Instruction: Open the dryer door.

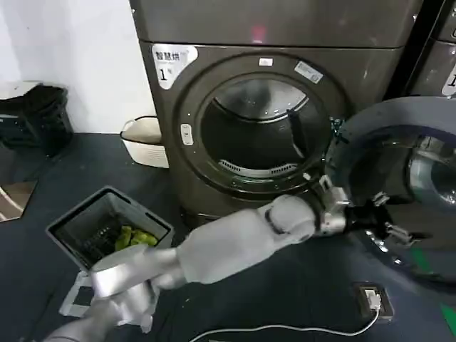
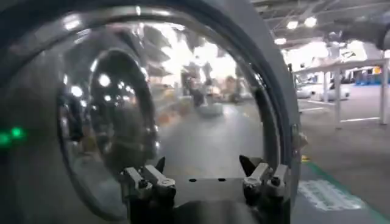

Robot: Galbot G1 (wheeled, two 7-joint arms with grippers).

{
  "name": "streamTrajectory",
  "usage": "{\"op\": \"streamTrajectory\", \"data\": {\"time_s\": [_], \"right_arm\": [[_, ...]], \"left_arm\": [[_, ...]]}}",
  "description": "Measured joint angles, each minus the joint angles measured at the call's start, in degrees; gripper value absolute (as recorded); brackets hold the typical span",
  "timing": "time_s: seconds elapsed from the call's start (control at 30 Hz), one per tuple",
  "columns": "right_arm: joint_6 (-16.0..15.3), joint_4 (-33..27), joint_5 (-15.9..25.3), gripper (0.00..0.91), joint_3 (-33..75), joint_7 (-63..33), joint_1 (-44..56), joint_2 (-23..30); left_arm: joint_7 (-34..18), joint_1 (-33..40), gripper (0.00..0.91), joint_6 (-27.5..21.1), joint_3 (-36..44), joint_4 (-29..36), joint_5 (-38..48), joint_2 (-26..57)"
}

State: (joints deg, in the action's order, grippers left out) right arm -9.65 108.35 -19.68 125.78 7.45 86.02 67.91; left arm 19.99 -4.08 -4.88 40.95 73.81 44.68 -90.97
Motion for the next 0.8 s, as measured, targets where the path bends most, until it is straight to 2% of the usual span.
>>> {"op": "streamTrajectory", "data": {"time_s": [0.27,0.43,0.63,0.8], "right_arm": [[0.98,-1.01,-0.16,0.907,0.15,-0.30,-0.14,-0.37],[1.09,-0.95,-0.17,0.907,0.01,-0.16,-0.02,-0.37],[1.36,-1.81,-0.23,0.907,0.62,-0.15,0.39,-0.54],[1.39,-2.27,-0.26,0.907,0.83,0.08,0.29,-1.04]], "left_arm": [[-2.20,-0.45,0.907,0.12,-3.08,-4.44,-2.27,-1.23],[-3.91,-0.17,0.907,2.12,-4.76,-6.78,-4.76,-1.20],[-3.85,-0.73,0.907,8.19,-4.47,-6.09,-4.47,-1.21],[-4.07,-1.71,0.907,17.26,-2.65,-4.44,-3.92,-1.23]]}}
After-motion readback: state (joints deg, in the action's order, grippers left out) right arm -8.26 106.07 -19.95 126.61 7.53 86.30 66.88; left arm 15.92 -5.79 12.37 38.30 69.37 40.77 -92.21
